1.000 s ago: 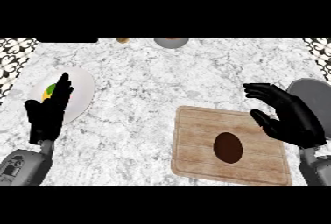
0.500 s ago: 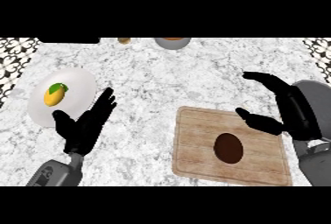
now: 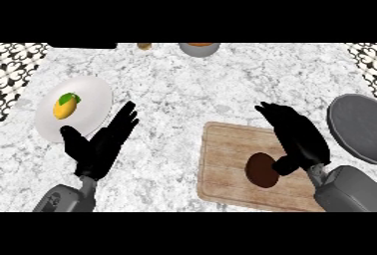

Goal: Pick the cupcake from the cutting board and place it in the pan

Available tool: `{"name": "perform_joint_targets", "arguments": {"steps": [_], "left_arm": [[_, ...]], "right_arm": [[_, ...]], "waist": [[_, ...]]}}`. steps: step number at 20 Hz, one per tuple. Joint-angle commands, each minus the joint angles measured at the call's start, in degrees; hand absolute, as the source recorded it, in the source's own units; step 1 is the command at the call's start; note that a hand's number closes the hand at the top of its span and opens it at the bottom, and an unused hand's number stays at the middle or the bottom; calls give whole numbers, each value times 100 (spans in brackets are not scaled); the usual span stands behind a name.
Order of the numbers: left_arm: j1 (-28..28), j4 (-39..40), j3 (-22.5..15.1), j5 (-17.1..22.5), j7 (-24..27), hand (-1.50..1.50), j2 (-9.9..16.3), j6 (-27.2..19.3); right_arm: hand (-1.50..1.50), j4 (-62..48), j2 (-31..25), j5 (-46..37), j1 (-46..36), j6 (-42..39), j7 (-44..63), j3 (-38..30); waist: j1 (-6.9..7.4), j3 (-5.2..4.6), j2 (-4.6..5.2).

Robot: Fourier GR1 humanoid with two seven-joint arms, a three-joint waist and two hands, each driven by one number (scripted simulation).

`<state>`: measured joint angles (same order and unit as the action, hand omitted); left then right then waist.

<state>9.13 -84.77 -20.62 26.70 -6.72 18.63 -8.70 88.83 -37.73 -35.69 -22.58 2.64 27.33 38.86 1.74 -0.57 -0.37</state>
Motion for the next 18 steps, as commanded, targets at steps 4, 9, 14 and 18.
{"name": "perform_joint_targets", "arguments": {"steps": [4,9,14,18], "left_arm": [[-173,18,-104,-68,86,0,-28,72],[1,-43,-109,-134,-13,0,-150,-83],[-197,-83,-50,-102,48,0,-137,-52],[-216,-321,116,4,-193,0,14,-40]], "right_arm": [[-150,-318,506,-346,-852,-2595,2317,842],[-150,-671,1811,180,-979,-4138,3800,1153],[-150,-1402,2729,240,-1060,-4541,4576,1113],[-150,-1709,3103,189,-1065,-4514,4834,879]], "waist": [[134,3,25],[-4,22,30],[-59,32,25],[-133,45,12]]}}
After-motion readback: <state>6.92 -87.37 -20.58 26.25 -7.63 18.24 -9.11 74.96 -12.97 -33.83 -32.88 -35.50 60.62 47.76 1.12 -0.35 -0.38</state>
